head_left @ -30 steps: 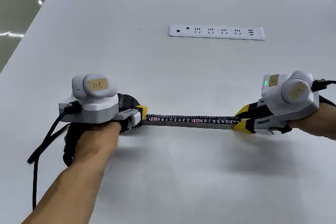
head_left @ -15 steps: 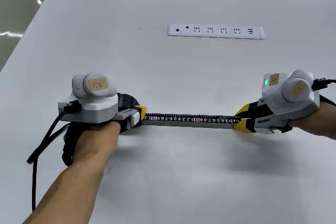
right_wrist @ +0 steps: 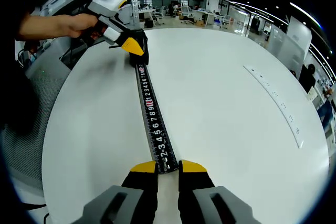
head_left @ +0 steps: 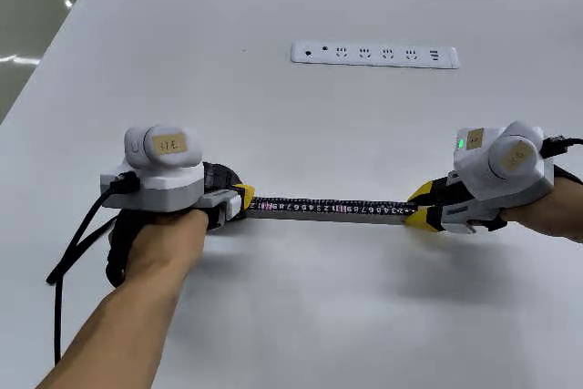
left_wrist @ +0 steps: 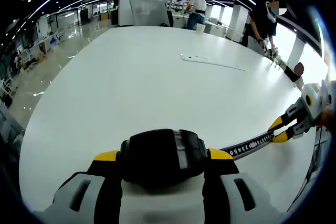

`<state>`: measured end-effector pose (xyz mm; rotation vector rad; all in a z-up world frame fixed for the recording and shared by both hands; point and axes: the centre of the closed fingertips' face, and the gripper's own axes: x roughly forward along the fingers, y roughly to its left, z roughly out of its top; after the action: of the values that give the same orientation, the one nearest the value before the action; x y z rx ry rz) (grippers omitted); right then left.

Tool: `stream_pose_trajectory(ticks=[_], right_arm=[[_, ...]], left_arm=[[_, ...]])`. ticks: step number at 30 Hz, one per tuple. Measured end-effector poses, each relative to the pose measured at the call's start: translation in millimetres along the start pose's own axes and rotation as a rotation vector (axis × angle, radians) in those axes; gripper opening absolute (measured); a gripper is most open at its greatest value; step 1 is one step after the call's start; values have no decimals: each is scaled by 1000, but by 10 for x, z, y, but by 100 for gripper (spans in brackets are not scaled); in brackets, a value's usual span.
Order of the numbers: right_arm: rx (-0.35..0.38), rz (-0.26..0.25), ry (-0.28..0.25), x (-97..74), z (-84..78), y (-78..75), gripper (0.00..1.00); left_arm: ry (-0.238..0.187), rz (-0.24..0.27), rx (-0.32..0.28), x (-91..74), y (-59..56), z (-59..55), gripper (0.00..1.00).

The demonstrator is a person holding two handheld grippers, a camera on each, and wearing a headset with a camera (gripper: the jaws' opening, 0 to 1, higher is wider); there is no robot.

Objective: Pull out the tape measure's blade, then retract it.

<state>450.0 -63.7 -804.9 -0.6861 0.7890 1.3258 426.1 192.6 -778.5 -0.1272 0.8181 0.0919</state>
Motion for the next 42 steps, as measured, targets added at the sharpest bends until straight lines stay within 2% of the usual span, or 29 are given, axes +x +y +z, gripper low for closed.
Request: stream_pose_trajectory(ticks=[27,42], right_arm=[[-8,-4,11,-7,-11,-7,10],[-13,0,1,28,66,4,10]], left_arm=[[10,-35,-17,-8,-9,-19,57],[13,-46,-20,-14,-10,-18,57]])
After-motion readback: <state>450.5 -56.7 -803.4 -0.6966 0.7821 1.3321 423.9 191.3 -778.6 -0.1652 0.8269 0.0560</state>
